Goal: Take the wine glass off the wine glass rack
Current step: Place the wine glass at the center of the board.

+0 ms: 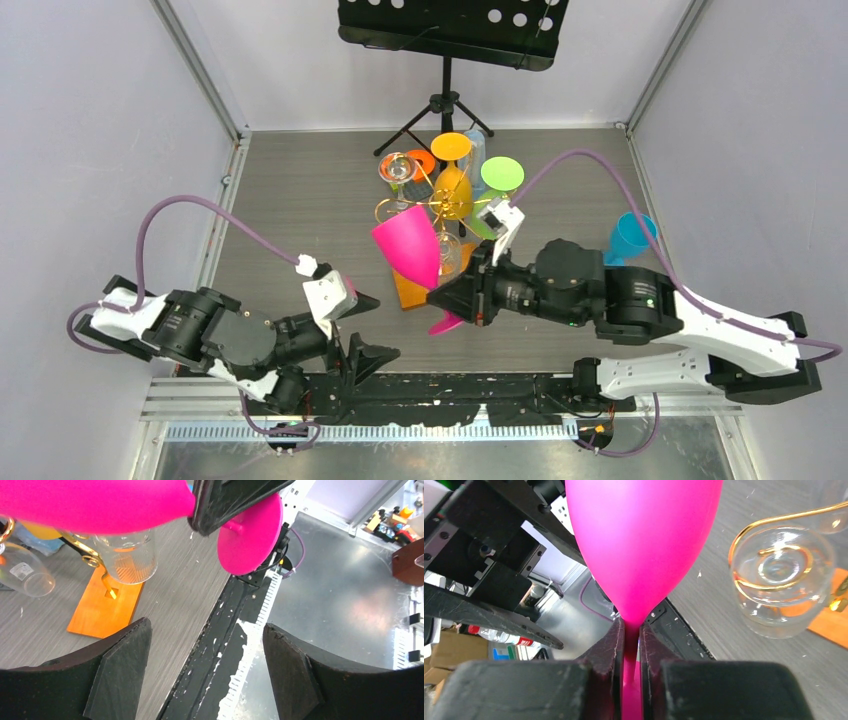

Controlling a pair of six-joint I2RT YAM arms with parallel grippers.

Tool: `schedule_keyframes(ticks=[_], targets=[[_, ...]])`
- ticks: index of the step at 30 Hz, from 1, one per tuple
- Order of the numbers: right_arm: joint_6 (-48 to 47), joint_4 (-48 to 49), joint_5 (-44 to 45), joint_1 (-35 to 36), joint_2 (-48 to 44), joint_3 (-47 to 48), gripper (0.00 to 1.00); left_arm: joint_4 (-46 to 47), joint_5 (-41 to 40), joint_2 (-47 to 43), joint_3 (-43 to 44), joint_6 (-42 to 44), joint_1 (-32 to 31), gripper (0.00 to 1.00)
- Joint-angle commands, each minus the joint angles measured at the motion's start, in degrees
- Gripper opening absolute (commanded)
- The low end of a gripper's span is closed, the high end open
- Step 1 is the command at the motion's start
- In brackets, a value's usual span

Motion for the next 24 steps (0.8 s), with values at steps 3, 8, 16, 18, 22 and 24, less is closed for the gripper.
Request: schedule_keyframes(ticks=[3,8,16,18,22,24], targets=[[-9.6,0.3,5.3,0.4,-4.7,0.4,0.06,7.0,9.2,0.6,0.3,1.0,6.7,0.83],[-17.7,-1.5,6.4,0.4,-8.6,-0.1,0.06,10.0,16.5,-1.4,-0.8,-0.4,14.1,0.85],[-31.7,-6.9,4.4,0.4,-10.4,-0.4,0.06,11.2,27.4,-1.9,-0.2,-4.2,27.2,0.86],[-34.8,-7.1,3.6,0.4,-11.0,-0.9,0.06,11.6,30.6,-1.8,-0.3,-5.3,30.6,0.86],[-40.5,-7.6,2.2,0.4,-12.2,-1.6,0.06,10.8,33.9,-1.9,0.0,-7.2,35.6,0.86],[-43.3,-8.2,1.1,0.4,-12.4,-1.7,0.06,11.0,37.0,-2.4,-0.2,-8.6,38.9,0.86]])
